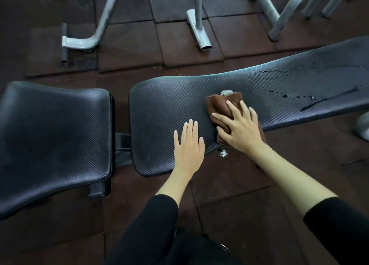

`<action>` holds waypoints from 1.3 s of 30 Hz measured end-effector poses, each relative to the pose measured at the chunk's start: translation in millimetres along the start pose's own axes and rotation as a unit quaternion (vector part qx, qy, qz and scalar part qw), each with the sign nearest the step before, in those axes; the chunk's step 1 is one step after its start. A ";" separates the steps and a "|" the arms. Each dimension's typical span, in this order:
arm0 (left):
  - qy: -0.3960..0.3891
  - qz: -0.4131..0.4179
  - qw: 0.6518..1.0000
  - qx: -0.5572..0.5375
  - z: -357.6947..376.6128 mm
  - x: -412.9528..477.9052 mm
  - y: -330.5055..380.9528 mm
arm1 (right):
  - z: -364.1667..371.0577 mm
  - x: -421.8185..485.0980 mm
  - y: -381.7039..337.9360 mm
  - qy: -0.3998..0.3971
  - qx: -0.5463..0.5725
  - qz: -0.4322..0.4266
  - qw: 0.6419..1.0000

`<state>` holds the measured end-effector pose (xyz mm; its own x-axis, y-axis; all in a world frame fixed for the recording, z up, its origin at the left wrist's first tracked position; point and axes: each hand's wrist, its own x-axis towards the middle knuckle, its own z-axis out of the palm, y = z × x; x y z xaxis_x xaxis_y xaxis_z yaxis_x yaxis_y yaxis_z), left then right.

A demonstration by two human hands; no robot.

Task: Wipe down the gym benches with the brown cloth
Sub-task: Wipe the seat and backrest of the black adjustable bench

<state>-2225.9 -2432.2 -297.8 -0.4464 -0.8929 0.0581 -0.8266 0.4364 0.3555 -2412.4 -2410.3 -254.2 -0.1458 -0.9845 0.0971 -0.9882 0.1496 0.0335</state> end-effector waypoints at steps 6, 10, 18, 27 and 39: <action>-0.014 -0.001 1.000 0.002 -5.9 1.9 2.2 | -8.8 10.0 47.1 0.040 0.041 0.173 0.983; -0.016 -0.017 1.000 0.002 -7.0 3.6 8.9 | -2.2 13.9 5.2 0.074 0.078 0.302 0.947; 0.003 0.016 1.000 0.008 2.0 14.6 51.3 | -5.9 -5.2 22.7 0.023 0.053 0.067 0.996; 0.034 0.003 0.999 0.011 17.2 38.5 115.1 | -11.9 -2.6 85.3 0.018 0.040 -0.043 0.998; 0.037 -0.016 0.999 -0.005 38.0 73.4 227.4 | -38.3 -1.6 224.4 0.079 0.044 0.103 0.991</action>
<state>-2459.7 -2394.2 -248.1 -0.3941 -0.9119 0.1148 -0.8358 0.4075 0.3680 -2632.1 -2371.7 -208.7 -0.3423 -0.9062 0.2482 -0.9396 0.3304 -0.0896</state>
